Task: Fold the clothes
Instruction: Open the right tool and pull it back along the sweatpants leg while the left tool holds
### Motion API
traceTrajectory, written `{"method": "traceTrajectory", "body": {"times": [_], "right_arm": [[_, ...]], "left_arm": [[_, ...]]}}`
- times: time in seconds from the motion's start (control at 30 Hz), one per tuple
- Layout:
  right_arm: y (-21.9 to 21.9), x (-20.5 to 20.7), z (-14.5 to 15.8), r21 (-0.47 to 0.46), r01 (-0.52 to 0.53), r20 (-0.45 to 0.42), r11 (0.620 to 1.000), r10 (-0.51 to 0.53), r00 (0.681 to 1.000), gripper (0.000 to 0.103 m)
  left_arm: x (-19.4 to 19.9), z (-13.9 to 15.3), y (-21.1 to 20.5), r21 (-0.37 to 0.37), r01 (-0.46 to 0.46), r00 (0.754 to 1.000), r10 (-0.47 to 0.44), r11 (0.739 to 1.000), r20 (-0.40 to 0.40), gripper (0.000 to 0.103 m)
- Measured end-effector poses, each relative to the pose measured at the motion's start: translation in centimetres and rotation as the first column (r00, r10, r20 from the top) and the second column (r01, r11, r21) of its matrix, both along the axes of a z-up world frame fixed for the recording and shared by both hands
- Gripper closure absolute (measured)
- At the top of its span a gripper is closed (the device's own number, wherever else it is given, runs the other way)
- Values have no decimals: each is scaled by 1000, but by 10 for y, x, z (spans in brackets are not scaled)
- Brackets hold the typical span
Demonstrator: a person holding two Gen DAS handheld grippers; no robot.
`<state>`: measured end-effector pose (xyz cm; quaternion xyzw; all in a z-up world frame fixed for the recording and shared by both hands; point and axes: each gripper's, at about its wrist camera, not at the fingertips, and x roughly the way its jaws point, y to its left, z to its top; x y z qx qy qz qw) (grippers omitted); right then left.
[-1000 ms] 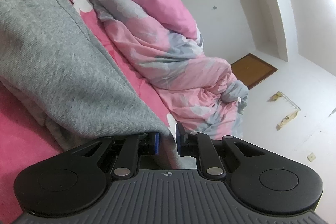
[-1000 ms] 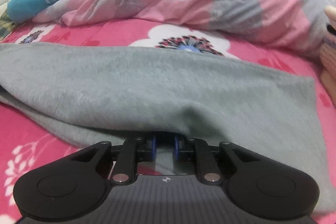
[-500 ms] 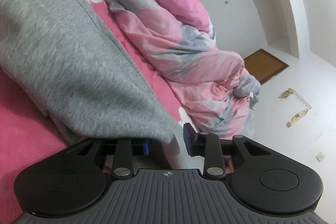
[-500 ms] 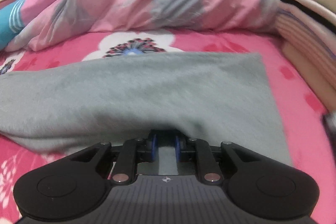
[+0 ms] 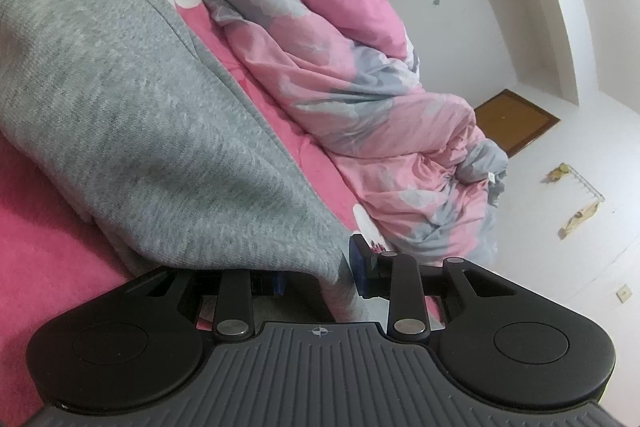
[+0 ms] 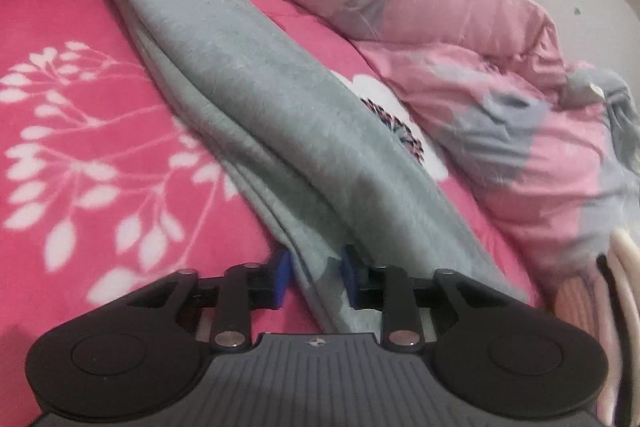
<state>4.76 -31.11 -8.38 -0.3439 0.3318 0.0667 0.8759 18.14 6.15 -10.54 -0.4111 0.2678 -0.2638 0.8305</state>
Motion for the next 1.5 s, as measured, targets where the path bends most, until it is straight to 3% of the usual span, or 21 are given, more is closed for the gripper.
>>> {"method": "traceTrajectory", "body": {"times": [0.07,0.17,0.33,0.43,0.57,0.73,0.8,0.9,1.0,1.1,1.13,1.17,1.27,1.37,1.43,1.5], "right_arm": [[5,-3,1,-50,-32,5,998,32,999,100],[1,-21,10,-84,-75,-2,994,76,997,101],[-9,-28,1,-103,-103,-75,989,95,993,101],[-1,-32,-13,-182,-132,-69,974,121,990,98],[-14,-48,8,-43,-71,-119,997,66,991,98],[-43,-71,21,-33,106,-59,994,-107,992,97],[-46,-70,17,-57,115,-58,992,-119,991,96],[-48,-66,9,-105,116,-50,988,-122,991,75],[-54,-54,3,-118,128,-53,985,-135,989,73],[-61,-46,-1,-106,137,-69,985,-145,987,76],[-64,-44,-2,-101,139,-75,985,-147,986,81],[-65,-44,-2,-111,140,-81,984,-149,985,100],[-58,-52,2,-223,118,-46,968,-131,990,101],[-57,-67,8,-277,90,-24,957,-101,995,101],[-56,-75,-12,-370,46,-87,928,-84,993,102],[-66,-82,-23,-403,74,-98,912,-123,988,102]], "left_arm": [[1,0,1,-3,1,1000,-1,1000,-2,73],[1,0,1,-11,3,1000,-3,1000,-7,73],[2,-1,1,-9,2,1000,-2,1000,-12,73],[1,-1,3,-12,-2,1000,2,1000,-11,73],[2,-2,5,-23,-6,1000,5,1000,-17,73],[2,-2,4,-16,-7,1000,7,1000,-16,73],[2,-1,4,-16,-7,1000,7,1000,-15,73],[2,-1,4,-15,-8,1000,7,1000,-14,73],[2,-1,4,-15,-8,1000,8,1000,-12,73],[2,-2,4,-14,-9,1000,8,1000,-12,73],[2,-1,4,-14,-9,1000,8,1000,-11,73],[2,-1,4,-14,-9,1000,9,1000,-12,73],[2,-1,4,-13,-9,1000,9,1000,-12,73],[2,-2,3,-13,-11,1000,11,1000,-12,73],[2,-2,4,-14,-10,1000,10,1000,-14,73],[2,-2,4,-16,-9,1000,9,1000,-15,73]]}}
